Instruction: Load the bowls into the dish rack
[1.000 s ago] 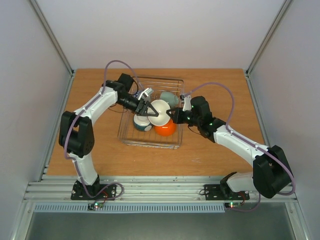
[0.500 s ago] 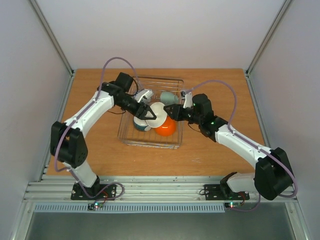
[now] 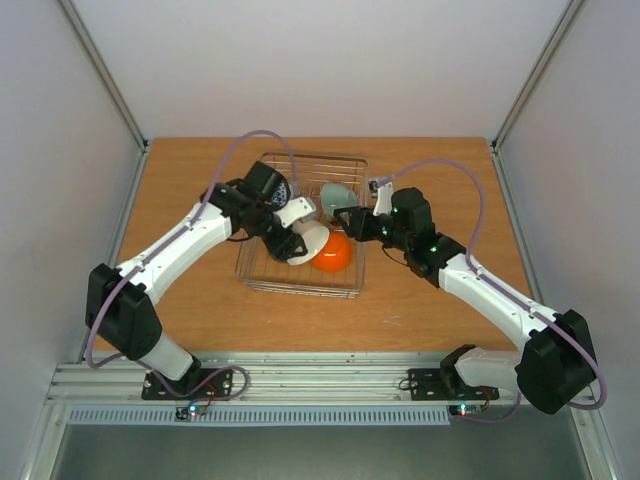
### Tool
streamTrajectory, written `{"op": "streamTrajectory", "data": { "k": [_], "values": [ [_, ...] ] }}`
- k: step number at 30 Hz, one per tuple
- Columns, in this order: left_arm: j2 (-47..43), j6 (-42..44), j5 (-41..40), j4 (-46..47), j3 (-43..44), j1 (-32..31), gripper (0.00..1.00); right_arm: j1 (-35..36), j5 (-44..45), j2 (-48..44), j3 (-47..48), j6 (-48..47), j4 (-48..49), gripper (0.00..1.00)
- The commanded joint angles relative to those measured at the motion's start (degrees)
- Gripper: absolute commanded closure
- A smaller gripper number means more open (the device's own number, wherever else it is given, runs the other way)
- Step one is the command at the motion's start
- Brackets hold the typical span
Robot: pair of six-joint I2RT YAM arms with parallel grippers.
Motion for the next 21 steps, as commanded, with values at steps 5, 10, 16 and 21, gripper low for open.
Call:
{"op": "streamTrajectory", "data": {
  "k": [5,10,16,21],
  "values": [
    [-3.41,9.59,-17.02,12.03,-7.84,-4.51,0.99,0.26,2.41,-1.85,-1.13,-1.35,-1.76,0.52],
    [-3.82,11.66,-21.19,15.12,-10.17,-4.63,0.99,0.33,2.08,-1.79,-1.31,-1.26,-1.50,0.52],
    [-3.69,13.20,-25.30,17.20,-12.19,-5.75,1.00,0.33,2.24,-1.59,-1.39,-0.93,-1.69,0.51],
    [-3.42,14.88,-29.77,19.38,-13.46,-7.33,0.99,0.32,2.33,-1.43,-1.26,-0.82,-1.89,0.51]
  ]
}}
